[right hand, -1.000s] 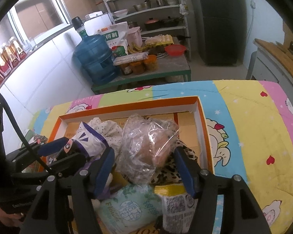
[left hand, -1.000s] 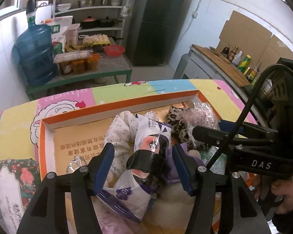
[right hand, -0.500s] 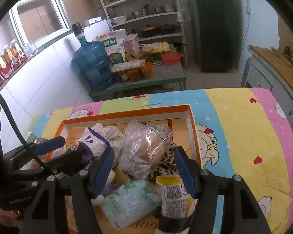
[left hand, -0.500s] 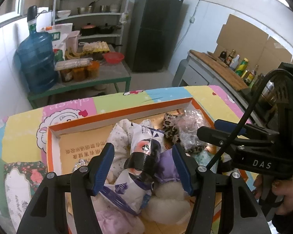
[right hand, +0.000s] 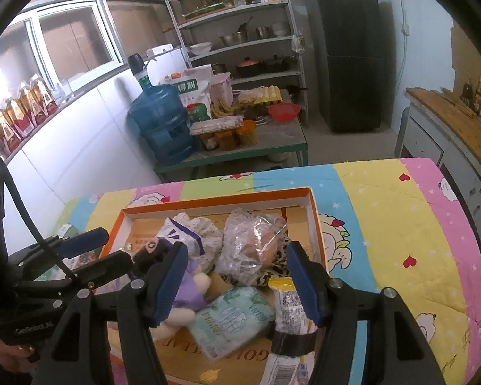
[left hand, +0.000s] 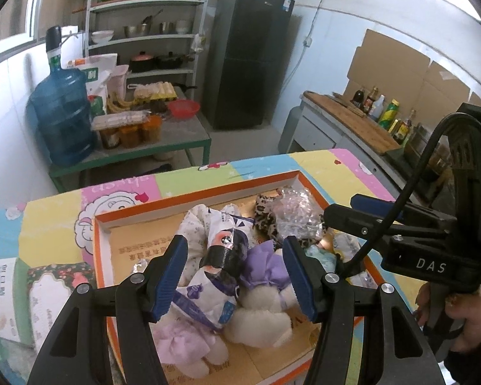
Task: Organize soft objects
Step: 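Lower the bottle into the box with the left tool while the right tool lowers the bag, then open both tools to release the bottle and bag, then lift away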
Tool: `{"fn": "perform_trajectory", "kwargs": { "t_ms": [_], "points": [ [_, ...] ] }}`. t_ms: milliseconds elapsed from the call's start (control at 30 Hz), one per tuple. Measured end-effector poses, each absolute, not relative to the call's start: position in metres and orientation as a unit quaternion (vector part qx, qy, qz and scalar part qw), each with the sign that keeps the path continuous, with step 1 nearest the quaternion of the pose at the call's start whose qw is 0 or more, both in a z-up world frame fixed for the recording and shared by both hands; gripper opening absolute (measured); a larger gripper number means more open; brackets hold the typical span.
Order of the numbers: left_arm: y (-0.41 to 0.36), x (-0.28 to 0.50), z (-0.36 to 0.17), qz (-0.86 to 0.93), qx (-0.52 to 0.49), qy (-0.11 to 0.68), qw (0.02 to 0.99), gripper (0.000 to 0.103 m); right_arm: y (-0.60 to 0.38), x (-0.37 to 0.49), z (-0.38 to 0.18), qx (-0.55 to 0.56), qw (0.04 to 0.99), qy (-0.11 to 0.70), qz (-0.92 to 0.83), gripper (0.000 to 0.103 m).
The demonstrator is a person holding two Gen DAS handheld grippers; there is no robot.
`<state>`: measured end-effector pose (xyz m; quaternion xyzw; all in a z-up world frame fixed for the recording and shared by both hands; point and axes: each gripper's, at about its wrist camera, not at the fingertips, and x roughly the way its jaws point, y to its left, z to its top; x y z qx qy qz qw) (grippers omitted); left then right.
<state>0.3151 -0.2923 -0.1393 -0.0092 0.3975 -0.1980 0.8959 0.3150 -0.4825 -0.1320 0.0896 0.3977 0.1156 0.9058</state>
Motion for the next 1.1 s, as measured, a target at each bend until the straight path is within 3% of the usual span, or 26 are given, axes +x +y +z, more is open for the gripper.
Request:
{"fn": "perform_trajectory", "kwargs": {
  "t_ms": [1100],
  "points": [
    [-0.213, 0.222, -0.089, -0.325, -0.002, 0.345, 0.88, 0.063, -0.401, 0.173, -0.074, 0.088, 0.929, 0.359, -0.01, 0.063]
  ]
}}
